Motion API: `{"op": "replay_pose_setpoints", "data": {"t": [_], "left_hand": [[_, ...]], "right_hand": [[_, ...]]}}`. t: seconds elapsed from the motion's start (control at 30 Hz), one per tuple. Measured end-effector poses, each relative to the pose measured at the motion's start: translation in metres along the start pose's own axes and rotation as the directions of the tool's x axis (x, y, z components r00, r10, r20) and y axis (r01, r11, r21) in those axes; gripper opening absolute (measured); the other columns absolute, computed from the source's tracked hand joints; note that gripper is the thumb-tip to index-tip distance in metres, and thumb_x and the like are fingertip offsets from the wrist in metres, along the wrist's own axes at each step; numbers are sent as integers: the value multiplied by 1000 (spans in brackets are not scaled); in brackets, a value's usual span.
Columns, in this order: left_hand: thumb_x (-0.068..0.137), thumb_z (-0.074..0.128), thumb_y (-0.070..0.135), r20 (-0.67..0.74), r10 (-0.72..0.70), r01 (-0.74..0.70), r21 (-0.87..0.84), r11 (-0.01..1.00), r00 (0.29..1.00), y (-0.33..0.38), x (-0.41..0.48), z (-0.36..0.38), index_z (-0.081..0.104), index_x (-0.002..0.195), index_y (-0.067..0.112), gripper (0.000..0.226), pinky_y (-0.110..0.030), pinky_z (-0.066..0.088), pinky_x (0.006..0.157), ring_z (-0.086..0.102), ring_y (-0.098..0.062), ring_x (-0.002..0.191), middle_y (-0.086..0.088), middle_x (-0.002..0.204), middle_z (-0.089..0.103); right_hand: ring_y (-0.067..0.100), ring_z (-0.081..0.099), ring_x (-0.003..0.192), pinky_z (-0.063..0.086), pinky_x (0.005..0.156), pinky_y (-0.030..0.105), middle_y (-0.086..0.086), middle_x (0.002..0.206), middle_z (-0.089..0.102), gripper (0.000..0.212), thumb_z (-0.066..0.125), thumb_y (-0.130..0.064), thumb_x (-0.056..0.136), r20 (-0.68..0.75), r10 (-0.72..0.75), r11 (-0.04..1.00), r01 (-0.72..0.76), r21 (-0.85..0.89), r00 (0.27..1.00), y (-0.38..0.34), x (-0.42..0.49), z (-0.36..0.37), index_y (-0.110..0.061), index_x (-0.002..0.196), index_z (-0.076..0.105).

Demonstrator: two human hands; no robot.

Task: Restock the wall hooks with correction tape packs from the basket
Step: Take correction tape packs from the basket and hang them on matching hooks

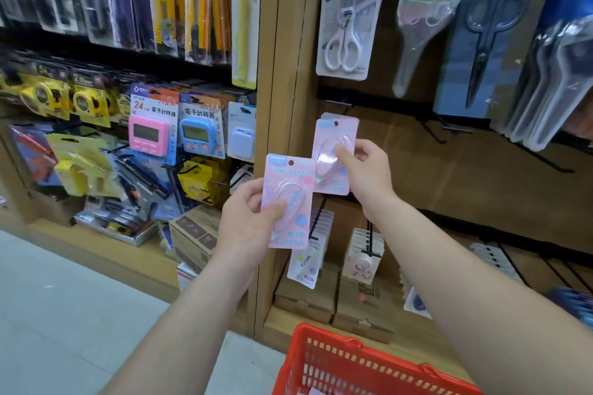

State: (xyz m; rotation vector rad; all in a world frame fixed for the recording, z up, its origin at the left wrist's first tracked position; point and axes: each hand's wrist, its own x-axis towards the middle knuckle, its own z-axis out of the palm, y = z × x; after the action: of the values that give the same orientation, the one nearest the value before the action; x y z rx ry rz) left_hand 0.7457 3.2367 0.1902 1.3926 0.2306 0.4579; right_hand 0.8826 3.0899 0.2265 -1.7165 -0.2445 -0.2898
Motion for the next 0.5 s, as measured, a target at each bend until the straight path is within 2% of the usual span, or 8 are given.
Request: {"op": "replay_pose_setpoints", "data": {"t": [0.1,0.17,0.23,0.3,0.33,0.4,0.5], "left_hand": [[98,67,10,-10,13,-13,9,1000,1000,-1,0,0,63,124,22,29,-51,63,85,75,-16,101,7,113,76],[97,69,12,-20,29,-29,19,999,999,-2,1,0,64,118,27,27,-53,62,85,73,-18,105,5,116,74],[96,69,11,-26,39,-38,18,999,999,-3,3,1,65,113,30,26,-53,62,85,73,-21,106,3,115,74],[97,69,10,-23,41,-41,17,999,999,-2,5,3,64,109,32,26,-50,63,84,73,-21,104,3,113,75],[97,68,9,-18,43,-43,20,999,999,-2,6,5,64,108,32,26,-47,63,81,74,-20,103,3,112,75],[97,68,11,-15,53,-52,40,998,998,0,9,10,64,111,29,23,-35,63,72,75,-16,99,3,111,76],[96,69,13,-28,69,-66,80,995,997,5,21,23,62,122,20,27,-23,58,60,74,-12,95,1,114,74]], "right_hand": [[8,67,90,53,65,22,-7,104,68,18,62,-32,102,-25,56,998,-57,-33,998,-1,9,3,-18,113,63],[14,66,92,59,72,32,-5,100,66,19,63,-38,100,-34,142,987,-145,-75,989,-1,15,4,-19,106,62],[21,65,90,61,84,43,-1,91,63,24,64,-40,99,-28,231,966,-232,-116,973,1,20,3,-18,90,59],[23,57,82,57,77,40,0,78,54,32,63,-37,99,-29,246,937,-245,-249,969,4,15,-1,-18,77,52],[22,53,82,50,73,37,-1,78,50,31,62,-36,100,-35,230,920,-229,-317,973,6,11,-3,-16,80,50],[17,52,86,44,75,33,-5,89,51,23,63,-39,99,-12,188,898,-177,-403,982,10,-1,-11,-20,100,50],[10,56,89,49,79,32,-10,99,56,26,66,-43,97,115,103,877,-35,-480,988,8,-21,-27,-25,111,53]]}}
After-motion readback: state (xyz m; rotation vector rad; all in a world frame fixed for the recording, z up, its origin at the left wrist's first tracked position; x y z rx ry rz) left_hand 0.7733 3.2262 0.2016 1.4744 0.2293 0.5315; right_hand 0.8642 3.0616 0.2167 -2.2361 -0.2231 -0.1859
